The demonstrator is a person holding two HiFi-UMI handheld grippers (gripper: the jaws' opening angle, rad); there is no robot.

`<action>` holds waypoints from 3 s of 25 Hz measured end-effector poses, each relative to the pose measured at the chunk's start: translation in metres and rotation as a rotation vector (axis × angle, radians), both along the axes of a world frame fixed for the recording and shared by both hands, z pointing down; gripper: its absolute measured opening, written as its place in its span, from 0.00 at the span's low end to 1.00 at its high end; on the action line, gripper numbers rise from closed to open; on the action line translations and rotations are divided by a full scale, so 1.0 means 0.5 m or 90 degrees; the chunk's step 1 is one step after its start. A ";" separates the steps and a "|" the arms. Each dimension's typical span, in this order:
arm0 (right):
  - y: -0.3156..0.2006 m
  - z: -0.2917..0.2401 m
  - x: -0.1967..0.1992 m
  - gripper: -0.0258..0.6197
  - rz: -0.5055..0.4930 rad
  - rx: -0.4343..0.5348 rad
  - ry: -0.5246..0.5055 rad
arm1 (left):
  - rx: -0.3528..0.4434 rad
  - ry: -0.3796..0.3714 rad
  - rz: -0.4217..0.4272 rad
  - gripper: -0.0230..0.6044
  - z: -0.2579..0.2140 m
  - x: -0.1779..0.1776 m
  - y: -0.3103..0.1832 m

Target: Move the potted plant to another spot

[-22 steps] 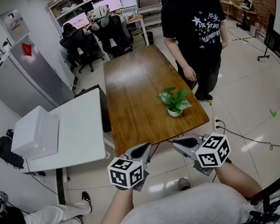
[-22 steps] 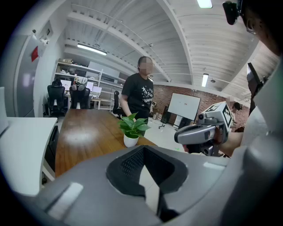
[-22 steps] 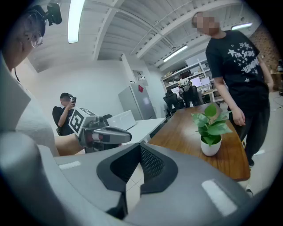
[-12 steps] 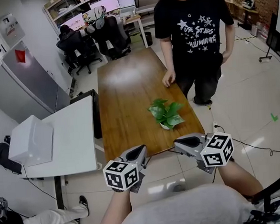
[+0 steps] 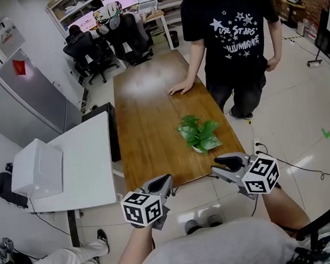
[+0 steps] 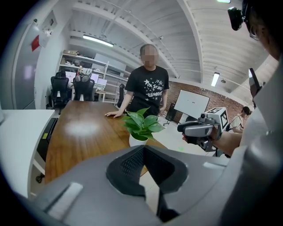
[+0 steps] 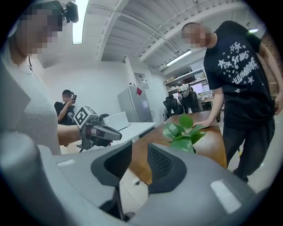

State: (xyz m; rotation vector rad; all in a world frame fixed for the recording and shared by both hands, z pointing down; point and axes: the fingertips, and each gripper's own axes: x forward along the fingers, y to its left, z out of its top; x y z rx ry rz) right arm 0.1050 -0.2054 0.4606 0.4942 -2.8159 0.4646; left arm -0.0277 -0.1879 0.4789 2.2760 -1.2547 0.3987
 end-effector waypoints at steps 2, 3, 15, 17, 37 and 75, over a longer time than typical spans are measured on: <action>-0.013 0.017 -0.002 0.25 0.012 0.006 0.014 | 0.000 -0.003 0.003 0.03 -0.001 -0.010 0.000; -0.021 0.031 -0.002 0.28 0.021 0.010 0.028 | -0.001 -0.005 0.005 0.03 -0.001 -0.015 0.001; -0.158 0.230 -0.030 0.69 0.147 -0.018 0.156 | -0.027 -0.024 -0.003 0.03 0.026 -0.084 0.021; -0.186 0.242 -0.043 0.72 0.173 -0.024 0.149 | -0.032 -0.025 -0.003 0.03 0.033 -0.093 0.022; -0.315 0.346 -0.067 0.78 0.316 -0.001 0.187 | -0.050 -0.030 0.019 0.03 0.062 -0.142 -0.020; -0.320 0.334 -0.062 0.74 0.301 0.018 0.188 | -0.048 -0.038 0.011 0.03 0.053 -0.139 -0.023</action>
